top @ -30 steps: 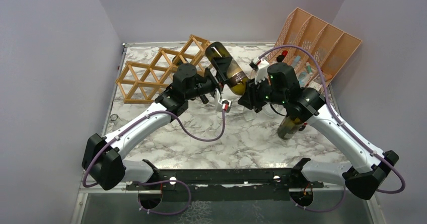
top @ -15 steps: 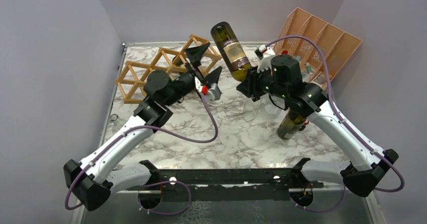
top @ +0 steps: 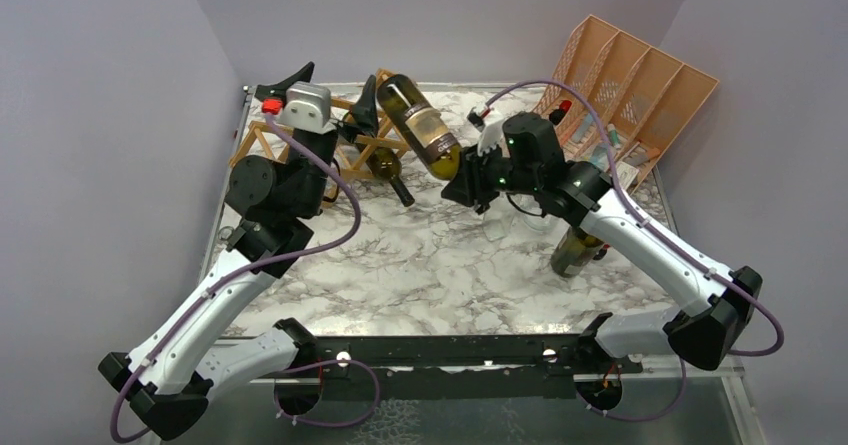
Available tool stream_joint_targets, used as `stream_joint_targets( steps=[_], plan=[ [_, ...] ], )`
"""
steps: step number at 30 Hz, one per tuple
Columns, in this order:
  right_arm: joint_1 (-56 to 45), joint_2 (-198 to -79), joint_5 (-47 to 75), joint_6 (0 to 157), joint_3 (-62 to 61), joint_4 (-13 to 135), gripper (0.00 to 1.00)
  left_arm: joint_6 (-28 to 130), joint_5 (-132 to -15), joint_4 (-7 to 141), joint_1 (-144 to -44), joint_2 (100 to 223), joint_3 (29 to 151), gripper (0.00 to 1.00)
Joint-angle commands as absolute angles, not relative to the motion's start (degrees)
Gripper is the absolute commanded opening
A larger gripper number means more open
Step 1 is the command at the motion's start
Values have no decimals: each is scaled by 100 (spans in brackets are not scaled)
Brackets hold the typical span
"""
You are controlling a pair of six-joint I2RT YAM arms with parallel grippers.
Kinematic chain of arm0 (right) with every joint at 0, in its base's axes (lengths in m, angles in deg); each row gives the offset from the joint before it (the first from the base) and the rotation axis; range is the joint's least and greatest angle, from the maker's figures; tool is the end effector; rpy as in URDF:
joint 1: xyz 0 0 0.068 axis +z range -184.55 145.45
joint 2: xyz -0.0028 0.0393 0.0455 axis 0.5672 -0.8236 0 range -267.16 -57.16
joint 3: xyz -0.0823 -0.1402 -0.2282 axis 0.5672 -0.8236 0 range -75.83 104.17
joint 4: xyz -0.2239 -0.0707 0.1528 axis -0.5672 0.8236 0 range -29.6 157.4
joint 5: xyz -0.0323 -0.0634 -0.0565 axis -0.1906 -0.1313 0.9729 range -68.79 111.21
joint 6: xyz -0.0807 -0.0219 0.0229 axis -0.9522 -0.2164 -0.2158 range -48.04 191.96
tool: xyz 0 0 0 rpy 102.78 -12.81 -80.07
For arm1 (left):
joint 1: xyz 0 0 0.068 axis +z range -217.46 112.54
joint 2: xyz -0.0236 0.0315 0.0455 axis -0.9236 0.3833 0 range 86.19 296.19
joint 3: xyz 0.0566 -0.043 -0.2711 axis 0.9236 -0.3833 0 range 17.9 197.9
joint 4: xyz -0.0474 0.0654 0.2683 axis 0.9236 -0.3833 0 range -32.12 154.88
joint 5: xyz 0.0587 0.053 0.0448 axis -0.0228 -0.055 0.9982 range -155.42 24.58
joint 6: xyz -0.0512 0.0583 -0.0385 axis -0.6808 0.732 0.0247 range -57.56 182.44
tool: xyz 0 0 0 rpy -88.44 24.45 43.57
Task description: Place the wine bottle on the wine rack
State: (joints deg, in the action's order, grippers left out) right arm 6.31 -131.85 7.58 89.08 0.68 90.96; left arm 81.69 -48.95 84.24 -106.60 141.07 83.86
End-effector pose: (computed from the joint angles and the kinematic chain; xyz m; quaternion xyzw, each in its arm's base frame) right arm 0.2462 0.2369 0.3725 -0.2350 0.8237 0.3345 0.3929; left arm 0.1993 -0.1341 0.5202 0.1313 0.4898 -0.0782 0.8584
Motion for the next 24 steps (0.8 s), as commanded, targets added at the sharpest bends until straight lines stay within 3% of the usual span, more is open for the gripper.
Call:
stream_joint_targets(
  steps=[1, 10, 24],
  plan=[
    [1152, -13251, 304, 8797, -47, 8127, 1, 6475, -3413, 8068, -10684, 13728, 8149, 96],
    [2036, -13674, 50, 8692, -595, 7771, 1, 6437, -2914, 6270, -10686, 13174, 8477, 99],
    [2704, -15130, 1390, 9993, -583, 6873, 1, 6369, -2834, 5428, -10684, 12393, 8364, 99]
  ],
)
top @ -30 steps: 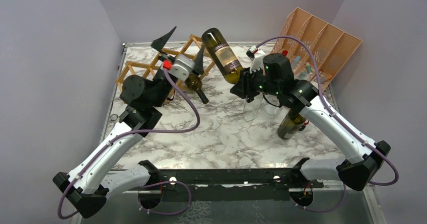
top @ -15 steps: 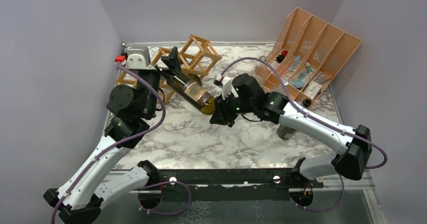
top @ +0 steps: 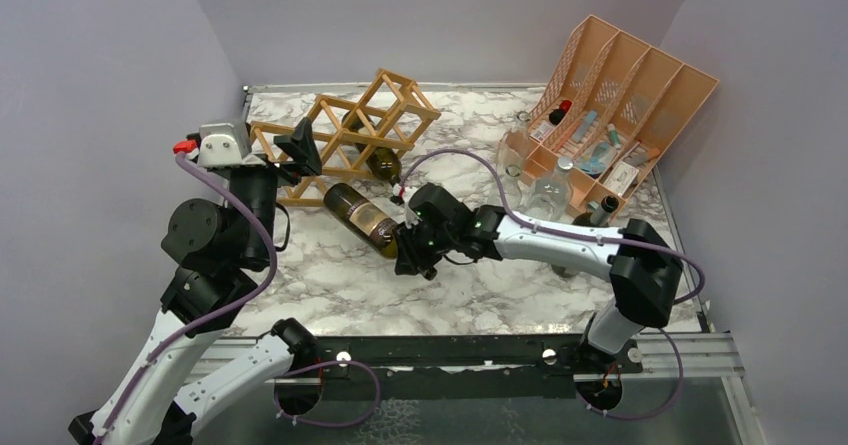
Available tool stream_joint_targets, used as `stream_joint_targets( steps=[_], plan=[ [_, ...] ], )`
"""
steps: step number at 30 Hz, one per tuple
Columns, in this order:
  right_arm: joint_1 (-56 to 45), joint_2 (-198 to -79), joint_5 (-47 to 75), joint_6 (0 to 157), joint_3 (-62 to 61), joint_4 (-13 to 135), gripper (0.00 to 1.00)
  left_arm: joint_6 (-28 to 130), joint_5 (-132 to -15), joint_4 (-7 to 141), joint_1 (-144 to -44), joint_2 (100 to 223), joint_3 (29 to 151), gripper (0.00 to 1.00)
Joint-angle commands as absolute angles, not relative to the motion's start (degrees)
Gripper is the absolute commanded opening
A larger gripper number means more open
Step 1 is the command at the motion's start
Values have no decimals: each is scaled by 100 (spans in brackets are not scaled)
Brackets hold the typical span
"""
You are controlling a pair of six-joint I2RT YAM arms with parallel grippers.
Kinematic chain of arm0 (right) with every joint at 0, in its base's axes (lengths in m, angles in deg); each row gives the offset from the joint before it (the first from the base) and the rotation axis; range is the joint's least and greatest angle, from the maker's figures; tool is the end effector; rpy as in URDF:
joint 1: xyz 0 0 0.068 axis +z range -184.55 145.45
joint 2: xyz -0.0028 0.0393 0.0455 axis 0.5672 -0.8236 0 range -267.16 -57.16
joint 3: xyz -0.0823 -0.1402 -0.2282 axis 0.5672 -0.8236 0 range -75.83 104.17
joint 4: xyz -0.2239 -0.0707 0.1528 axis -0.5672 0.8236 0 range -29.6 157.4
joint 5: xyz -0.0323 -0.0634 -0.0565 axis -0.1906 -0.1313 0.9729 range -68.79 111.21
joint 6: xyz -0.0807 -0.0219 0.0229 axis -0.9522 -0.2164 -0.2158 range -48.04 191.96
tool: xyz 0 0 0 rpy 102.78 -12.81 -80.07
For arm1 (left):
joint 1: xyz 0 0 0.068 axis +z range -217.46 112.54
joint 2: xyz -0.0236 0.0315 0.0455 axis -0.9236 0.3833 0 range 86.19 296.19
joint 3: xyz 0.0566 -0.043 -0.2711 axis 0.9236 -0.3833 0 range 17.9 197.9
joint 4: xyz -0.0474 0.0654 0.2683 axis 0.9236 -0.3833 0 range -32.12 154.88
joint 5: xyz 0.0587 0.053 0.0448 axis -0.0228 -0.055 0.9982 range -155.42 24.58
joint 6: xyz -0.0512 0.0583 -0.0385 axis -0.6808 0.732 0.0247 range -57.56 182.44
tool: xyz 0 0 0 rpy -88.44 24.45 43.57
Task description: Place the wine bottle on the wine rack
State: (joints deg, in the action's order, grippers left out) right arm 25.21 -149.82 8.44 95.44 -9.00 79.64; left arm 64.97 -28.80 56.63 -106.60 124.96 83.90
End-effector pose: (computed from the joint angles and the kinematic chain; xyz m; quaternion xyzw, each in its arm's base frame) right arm 0.1878 0.3560 0.2181 -0.3264 0.8595 0.3291 0.2155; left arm 0.1408 -0.0557 0.5022 -0.0429 0.6063 -0.0695 0.7910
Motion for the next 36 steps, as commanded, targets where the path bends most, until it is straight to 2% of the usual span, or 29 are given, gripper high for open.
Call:
stream_joint_targets(
  steps=[1, 5, 36],
  plan=[
    [2739, -15185, 1444, 10103, -609, 6731, 1, 6328, -2905, 5425, -10684, 12357, 8335, 99],
    [2800, -15446, 1571, 10486, -650, 6298, 1, 6222, -3206, 5418, -10684, 12279, 8218, 99],
    [2949, -16924, 2109, 11042, 601, 6108, 1, 6498, -3670, 5414, -10684, 11995, 7984, 99]
  ],
)
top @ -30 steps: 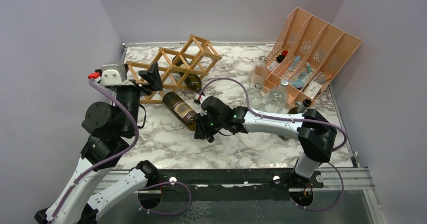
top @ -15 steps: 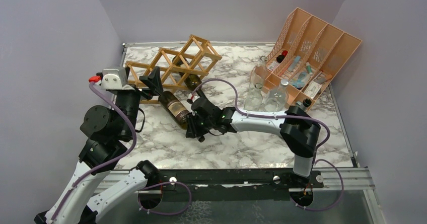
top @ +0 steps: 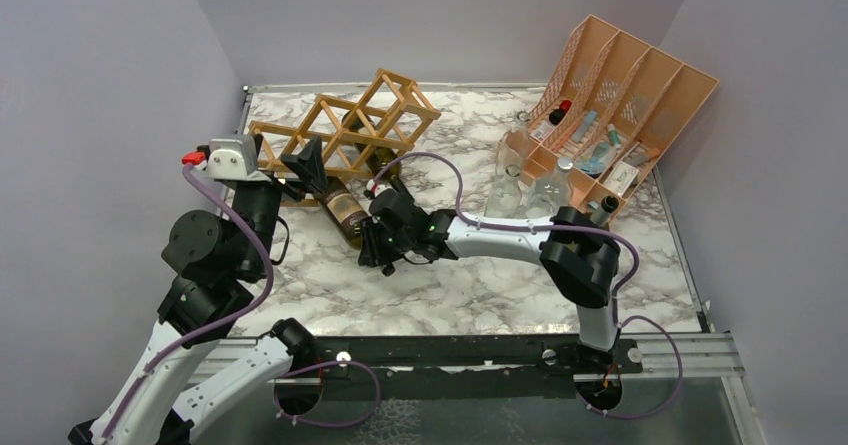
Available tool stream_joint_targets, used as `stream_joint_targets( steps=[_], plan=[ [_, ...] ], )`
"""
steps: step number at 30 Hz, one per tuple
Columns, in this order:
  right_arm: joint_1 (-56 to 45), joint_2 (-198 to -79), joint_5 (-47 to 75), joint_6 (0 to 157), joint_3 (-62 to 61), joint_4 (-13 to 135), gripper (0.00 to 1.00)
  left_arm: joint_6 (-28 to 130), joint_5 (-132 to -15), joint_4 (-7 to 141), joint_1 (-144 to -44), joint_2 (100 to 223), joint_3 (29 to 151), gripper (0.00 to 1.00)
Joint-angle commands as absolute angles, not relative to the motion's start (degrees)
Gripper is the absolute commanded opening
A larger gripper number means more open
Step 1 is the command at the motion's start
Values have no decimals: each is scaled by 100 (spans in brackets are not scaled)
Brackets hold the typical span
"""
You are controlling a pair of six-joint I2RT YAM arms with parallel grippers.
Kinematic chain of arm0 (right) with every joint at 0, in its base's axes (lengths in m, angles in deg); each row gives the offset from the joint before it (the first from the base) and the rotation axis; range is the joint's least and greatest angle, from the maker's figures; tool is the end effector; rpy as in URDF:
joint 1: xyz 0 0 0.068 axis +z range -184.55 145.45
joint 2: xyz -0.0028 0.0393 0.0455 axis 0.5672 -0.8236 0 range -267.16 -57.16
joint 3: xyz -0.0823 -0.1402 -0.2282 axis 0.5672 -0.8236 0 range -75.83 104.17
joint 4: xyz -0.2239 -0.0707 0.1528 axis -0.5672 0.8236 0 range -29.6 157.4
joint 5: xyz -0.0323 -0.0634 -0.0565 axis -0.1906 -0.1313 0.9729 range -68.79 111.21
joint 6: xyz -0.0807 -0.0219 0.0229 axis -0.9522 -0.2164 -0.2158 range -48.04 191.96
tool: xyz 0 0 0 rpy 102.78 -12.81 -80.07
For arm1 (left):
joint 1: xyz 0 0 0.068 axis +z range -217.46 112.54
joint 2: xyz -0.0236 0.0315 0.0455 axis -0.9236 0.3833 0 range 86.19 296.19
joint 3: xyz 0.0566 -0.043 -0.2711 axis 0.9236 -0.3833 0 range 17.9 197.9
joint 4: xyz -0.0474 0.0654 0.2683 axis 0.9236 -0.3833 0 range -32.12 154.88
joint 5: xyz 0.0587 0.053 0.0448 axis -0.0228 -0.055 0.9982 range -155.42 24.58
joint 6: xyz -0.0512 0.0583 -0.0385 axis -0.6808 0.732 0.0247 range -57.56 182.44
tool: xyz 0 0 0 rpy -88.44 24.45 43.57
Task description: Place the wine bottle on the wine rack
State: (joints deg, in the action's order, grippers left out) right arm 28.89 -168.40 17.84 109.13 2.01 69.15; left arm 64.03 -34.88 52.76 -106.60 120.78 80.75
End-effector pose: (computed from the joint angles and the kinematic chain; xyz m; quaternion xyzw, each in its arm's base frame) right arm 0.2123 0.4350 0.1700 -0.2193 0.8871 0.3291 0.2381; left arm 0.1298 -0.0554 0.4849 0.0043 0.6167 -0.0984 0.7811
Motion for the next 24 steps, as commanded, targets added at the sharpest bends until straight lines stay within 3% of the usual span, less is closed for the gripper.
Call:
stream_joint_targets(
  steps=[1, 13, 24],
  plan=[
    [2952, -16983, 2120, 11078, 636, 6054, 1, 6494, -3693, 5422, -10684, 11997, 7966, 99],
    [2952, -17890, 2560, 11199, 1587, 5779, 2, 6534, -3851, 5064, -10684, 12140, 8276, 99],
    [2929, -18537, 2820, 10922, 2626, 6418, 15, 6482, -3950, 5049, -10684, 12170, 8289, 99]
  ],
)
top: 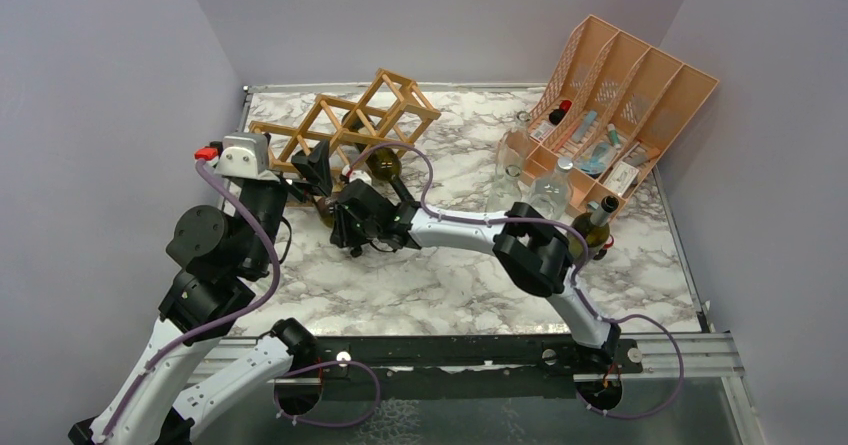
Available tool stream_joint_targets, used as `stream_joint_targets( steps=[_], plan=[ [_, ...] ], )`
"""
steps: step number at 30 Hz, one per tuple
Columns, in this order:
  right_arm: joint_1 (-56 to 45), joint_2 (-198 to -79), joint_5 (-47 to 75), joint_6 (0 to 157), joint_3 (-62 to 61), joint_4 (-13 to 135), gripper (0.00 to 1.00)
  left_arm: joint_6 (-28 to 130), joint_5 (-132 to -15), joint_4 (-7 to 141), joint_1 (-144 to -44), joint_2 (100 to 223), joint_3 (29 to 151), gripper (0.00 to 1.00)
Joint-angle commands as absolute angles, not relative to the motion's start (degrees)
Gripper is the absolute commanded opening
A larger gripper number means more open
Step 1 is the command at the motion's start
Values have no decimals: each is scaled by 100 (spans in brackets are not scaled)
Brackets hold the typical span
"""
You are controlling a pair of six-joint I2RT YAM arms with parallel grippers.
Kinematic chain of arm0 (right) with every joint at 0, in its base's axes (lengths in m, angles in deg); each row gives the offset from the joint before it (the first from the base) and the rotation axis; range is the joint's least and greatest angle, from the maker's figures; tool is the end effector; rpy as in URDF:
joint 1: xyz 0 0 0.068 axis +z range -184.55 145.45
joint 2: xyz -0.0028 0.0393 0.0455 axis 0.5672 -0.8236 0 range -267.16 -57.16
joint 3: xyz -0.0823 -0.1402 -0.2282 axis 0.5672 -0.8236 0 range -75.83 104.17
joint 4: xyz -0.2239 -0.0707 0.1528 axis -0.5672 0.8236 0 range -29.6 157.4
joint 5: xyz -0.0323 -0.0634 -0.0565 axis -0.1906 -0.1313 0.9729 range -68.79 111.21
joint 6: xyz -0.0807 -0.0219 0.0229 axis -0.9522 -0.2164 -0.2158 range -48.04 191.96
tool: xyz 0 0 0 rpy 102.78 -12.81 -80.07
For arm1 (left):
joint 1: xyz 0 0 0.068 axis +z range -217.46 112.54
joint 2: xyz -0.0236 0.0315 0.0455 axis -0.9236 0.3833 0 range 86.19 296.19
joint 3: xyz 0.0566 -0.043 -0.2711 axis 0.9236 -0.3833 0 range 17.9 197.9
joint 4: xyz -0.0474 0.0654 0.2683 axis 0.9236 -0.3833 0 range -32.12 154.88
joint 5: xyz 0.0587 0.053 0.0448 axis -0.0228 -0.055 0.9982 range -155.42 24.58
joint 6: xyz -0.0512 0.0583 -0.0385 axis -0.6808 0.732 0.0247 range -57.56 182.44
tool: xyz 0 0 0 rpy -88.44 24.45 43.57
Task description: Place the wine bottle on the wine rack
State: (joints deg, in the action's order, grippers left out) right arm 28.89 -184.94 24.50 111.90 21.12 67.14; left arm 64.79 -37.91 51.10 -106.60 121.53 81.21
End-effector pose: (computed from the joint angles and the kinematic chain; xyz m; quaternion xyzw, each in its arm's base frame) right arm 0.2559 0.5024 0.1522 -0.1703 0.8806 0.3305 0.2938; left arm 0.1323 -0.0620 0.4827 0.0359 0.6245 -0.1032 0.7733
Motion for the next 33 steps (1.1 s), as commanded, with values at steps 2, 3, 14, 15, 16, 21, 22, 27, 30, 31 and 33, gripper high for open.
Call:
stream_joint_targets(
  steps=[2, 3, 14, 15, 16, 21, 22, 27, 30, 31, 33],
  plan=[
    [2906, -18631, 2842, 10857, 2820, 6562, 17, 6481, -3961, 5055, -10684, 12188, 8290, 99],
    [2893, -18680, 2855, 10845, 2917, 6654, 18, 6479, -3976, 5051, -10684, 12189, 8305, 99],
    [2727, -19060, 2807, 10604, 3646, 7035, 33, 6517, -4113, 5020, -10684, 12239, 8354, 99],
    [2714, -19088, 2799, 10598, 3685, 7036, 36, 6517, -4114, 5017, -10684, 12246, 8368, 99],
    [2710, -19106, 2791, 10593, 3707, 7008, 38, 6517, -4109, 5020, -10684, 12248, 8372, 99],
    [2662, -19194, 2753, 10614, 3878, 6917, 43, 6495, -4124, 5018, -10686, 12262, 8387, 99],
    [2648, -19216, 2763, 10608, 3923, 6911, 45, 6494, -4134, 5018, -10685, 12266, 8389, 99],
    [2610, -19349, 2790, 10580, 4111, 6916, 51, 6482, -4151, 5015, -10688, 12286, 8393, 99],
    [2585, -19373, 2793, 10584, 4133, 6923, 51, 6473, -4156, 5019, -10685, 12278, 8407, 99],
    [2583, -19367, 2793, 10582, 4132, 6933, 51, 6468, -4158, 5016, -10684, 12272, 8402, 99],
    [2580, -19330, 2785, 10570, 4108, 6972, 53, 6464, -4156, 5015, -10684, 12272, 8407, 99]
  ],
)
